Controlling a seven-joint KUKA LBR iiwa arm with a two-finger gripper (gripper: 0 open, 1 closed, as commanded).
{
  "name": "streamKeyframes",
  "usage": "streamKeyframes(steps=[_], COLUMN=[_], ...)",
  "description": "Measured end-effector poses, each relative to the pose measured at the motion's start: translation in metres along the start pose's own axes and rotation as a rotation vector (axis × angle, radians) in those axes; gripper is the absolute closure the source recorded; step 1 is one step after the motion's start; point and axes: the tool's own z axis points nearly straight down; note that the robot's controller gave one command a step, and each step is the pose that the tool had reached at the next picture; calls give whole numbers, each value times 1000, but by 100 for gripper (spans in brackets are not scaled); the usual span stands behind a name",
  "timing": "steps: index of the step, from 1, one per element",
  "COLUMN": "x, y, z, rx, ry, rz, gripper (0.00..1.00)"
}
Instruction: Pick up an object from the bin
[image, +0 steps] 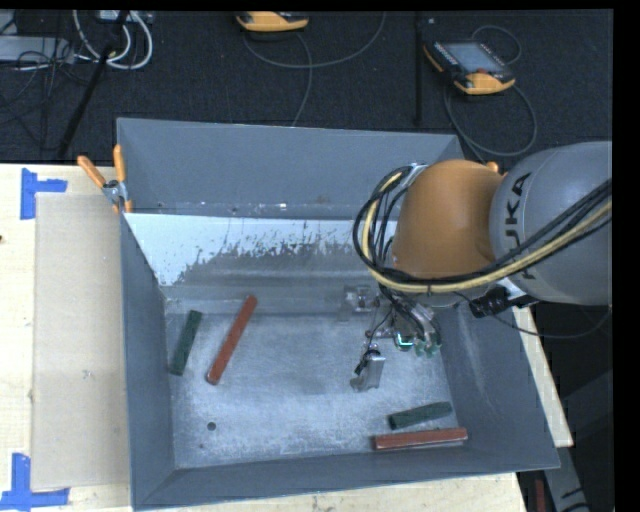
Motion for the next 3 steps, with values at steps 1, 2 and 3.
streamKeyframes(steps=[1, 2, 3], x=[35, 69, 69], y=[-90, -115, -116], z=[-13, 90, 86], rx=[3, 2, 2], ry=[-5, -11, -8], rz=[-163, -352, -353], gripper=[0, 0, 100])
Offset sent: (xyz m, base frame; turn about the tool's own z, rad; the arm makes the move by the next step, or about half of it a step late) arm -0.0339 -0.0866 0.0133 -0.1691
